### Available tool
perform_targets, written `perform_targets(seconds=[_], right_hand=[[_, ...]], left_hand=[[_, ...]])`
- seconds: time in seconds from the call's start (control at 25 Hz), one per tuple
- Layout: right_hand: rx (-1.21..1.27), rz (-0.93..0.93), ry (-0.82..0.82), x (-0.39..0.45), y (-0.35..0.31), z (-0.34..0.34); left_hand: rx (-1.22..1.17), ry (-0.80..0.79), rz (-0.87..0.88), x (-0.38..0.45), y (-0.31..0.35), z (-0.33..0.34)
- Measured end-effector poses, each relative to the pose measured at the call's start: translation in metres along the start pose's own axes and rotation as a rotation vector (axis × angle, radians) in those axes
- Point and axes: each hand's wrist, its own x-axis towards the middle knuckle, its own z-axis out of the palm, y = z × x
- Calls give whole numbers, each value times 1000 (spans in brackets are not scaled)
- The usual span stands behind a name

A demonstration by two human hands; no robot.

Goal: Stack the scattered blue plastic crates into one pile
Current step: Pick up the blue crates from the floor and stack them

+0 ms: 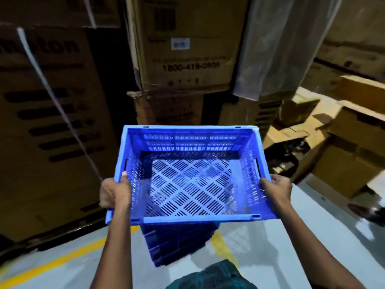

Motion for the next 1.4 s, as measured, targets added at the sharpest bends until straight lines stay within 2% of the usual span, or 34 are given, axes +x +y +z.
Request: perform_targets(seconds=[0.2,0.44,0.64,0.84,1.08,1.4], right_hand=[[-203,-31,-38,60,-40,47],[-417,-120,-214,86,-69,111],[-436,-136,-321,109,-76,142],[-422,-154,-350,146,-85,157],[-396,-192,-419,208,-97,163],[-340,-294,-552,235,-81,173]], left_hand=[[61,-10,-63,39,14,21],[149,-44,-126,74,4,26],[165,9,-185,81,-4,34],[126,38,-225,77,14,54],[61,-20,-218,79,41,89],[58,19,-182,86,23,98]])
